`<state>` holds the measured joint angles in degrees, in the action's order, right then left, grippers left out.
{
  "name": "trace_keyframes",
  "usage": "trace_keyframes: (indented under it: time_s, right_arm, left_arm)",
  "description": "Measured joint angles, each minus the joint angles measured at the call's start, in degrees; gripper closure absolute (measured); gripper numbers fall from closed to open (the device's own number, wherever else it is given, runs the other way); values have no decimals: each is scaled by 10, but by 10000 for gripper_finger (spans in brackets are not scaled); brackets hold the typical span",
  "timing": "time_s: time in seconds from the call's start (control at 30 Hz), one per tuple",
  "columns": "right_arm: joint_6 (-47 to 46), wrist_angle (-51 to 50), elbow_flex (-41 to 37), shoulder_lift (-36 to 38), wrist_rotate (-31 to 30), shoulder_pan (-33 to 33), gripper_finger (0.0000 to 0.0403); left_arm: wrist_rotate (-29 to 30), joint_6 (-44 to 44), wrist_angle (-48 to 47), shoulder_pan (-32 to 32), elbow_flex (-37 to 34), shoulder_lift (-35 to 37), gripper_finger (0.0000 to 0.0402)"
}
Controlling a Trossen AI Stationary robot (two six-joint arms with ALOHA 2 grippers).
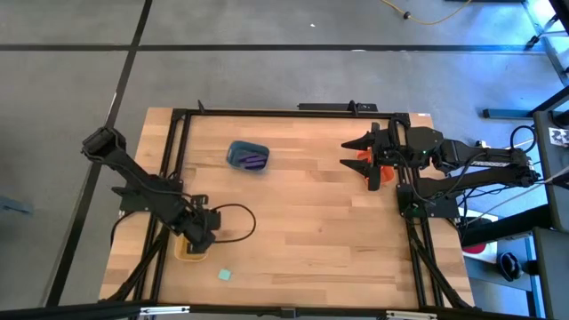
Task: Sort & place blocks by color
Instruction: Put the right blue block into the yellow bin
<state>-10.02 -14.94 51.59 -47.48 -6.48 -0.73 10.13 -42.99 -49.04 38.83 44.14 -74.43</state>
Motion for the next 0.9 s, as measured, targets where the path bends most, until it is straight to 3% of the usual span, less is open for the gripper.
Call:
trace_keyframes:
  time_s: [0.2,0.57,0.8,0.9]
  right_arm:
    - [0,0,0,0,0,0,153]
    - [0,0,0,0,0,0,153]
    - [0,0,0,0,0,0,153]
    - [0,0,0,0,0,0,153]
  left_arm:
    - [-20,-1,28,1,-44,1,278]
    - [-49,26,11,2,-46,3,278]
    - [36,30,-43,2,-24,2,278]
    - [41,31,-53,3,-26,2,278]
